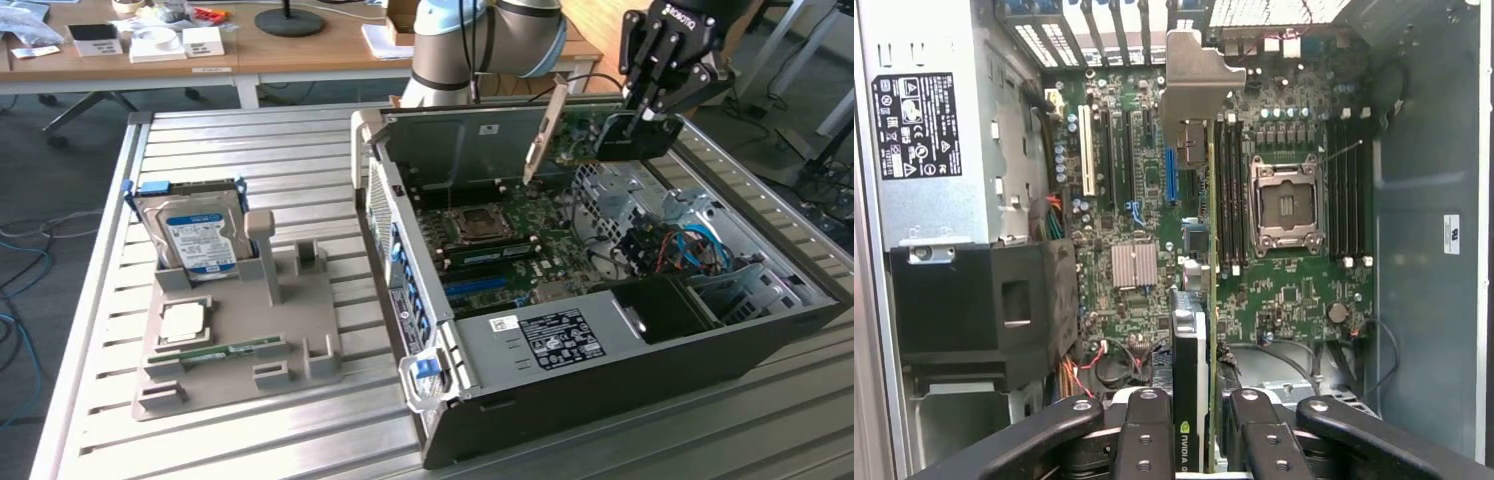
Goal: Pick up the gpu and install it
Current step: 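Insert the gpu into the slot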
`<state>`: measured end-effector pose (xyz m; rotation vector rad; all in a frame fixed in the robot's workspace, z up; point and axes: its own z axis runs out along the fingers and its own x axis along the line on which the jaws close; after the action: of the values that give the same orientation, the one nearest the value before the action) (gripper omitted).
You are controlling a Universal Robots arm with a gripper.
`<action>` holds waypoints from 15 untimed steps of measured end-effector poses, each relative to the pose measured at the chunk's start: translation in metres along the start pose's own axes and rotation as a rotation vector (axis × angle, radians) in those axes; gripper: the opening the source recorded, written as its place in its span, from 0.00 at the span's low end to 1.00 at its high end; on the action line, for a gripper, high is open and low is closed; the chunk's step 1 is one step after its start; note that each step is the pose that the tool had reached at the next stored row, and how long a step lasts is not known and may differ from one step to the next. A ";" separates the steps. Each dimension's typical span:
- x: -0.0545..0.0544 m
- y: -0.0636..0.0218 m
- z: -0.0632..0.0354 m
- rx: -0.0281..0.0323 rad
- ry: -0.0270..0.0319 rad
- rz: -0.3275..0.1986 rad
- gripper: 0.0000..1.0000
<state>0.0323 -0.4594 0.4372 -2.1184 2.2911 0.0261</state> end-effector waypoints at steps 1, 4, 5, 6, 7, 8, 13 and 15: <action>0.000 0.0000 0.0000 0.0001 0.0000 0.000 0.27; 0.000 0.0000 0.0002 0.0001 -0.0002 -0.002 0.27; 0.000 0.0000 0.0003 0.0000 -0.0002 -0.006 0.27; 0.000 0.0000 0.0005 -0.0002 -0.0002 -0.015 0.27; 0.000 0.0000 0.0006 -0.0005 -0.0001 -0.024 0.27; 0.000 0.0001 0.0008 -0.0008 -0.0001 -0.034 0.27; 0.000 0.0000 0.0011 -0.0013 -0.0002 -0.049 0.27; 0.000 0.0000 0.0011 -0.0012 -0.0002 -0.049 0.27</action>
<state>0.0322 -0.4594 0.4361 -2.1742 2.2386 0.0270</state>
